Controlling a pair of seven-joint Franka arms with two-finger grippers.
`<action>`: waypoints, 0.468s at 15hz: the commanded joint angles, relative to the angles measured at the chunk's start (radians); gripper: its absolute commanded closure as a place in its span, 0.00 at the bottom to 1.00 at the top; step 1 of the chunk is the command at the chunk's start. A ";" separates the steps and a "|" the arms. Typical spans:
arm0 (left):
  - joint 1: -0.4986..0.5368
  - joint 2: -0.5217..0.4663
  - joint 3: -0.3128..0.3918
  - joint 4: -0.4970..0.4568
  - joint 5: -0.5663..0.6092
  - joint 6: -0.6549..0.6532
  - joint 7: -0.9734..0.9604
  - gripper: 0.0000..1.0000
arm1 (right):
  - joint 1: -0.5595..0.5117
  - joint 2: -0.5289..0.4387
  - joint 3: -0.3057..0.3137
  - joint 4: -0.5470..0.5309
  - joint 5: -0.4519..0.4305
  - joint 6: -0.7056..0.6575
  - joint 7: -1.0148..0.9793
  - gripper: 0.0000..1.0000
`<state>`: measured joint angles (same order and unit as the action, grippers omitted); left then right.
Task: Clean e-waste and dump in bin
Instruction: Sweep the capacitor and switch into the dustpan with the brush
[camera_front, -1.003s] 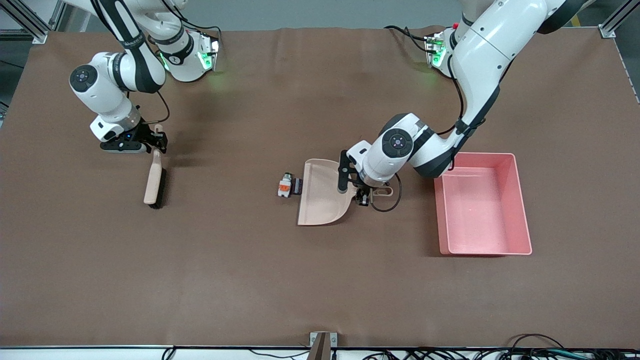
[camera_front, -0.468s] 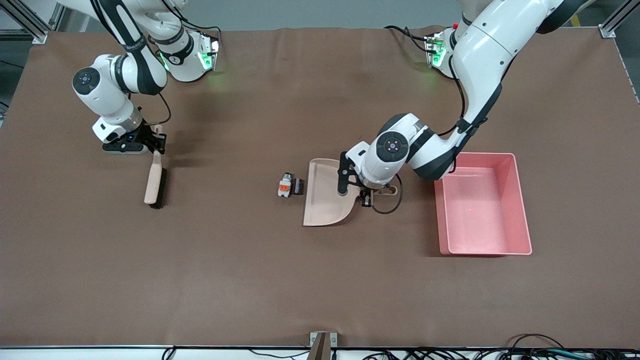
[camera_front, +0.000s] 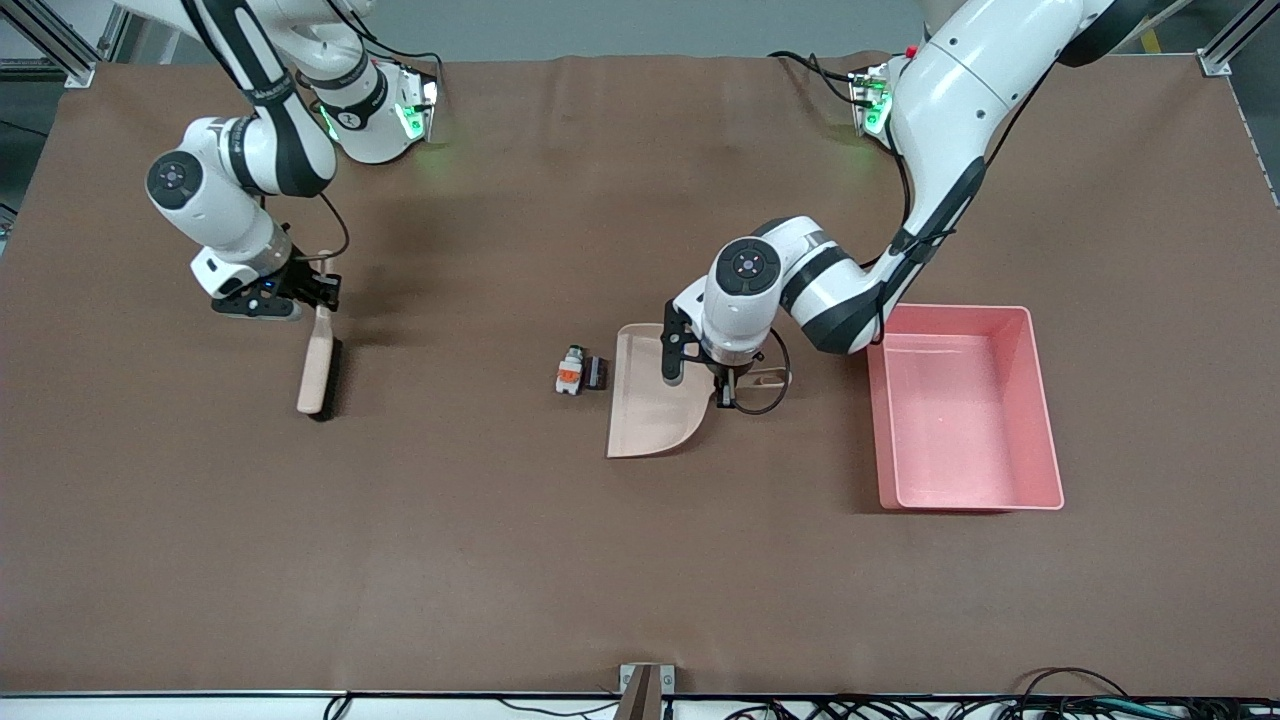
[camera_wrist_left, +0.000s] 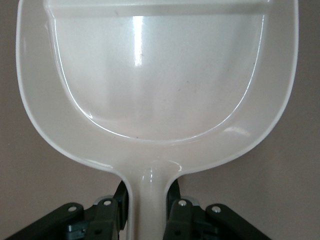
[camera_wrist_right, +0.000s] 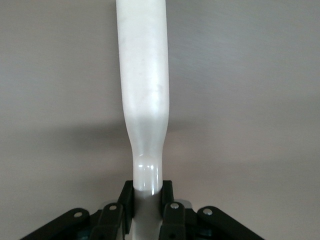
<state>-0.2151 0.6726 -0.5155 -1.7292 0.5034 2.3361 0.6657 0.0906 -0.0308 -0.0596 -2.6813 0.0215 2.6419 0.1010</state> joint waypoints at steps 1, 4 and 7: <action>-0.012 -0.036 0.000 -0.029 0.023 -0.020 -0.038 0.92 | 0.159 -0.012 0.001 0.052 0.029 -0.033 0.181 1.00; -0.029 -0.030 0.000 -0.023 0.021 -0.023 -0.040 0.92 | 0.300 -0.005 0.003 0.074 0.055 -0.025 0.320 1.00; -0.042 -0.022 0.000 -0.018 0.023 -0.023 -0.051 0.92 | 0.464 -0.004 0.001 0.075 0.110 -0.020 0.465 1.00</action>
<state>-0.2377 0.6656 -0.5158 -1.7340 0.5060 2.3288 0.6418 0.4680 -0.0301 -0.0485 -2.6079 0.0905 2.6199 0.4817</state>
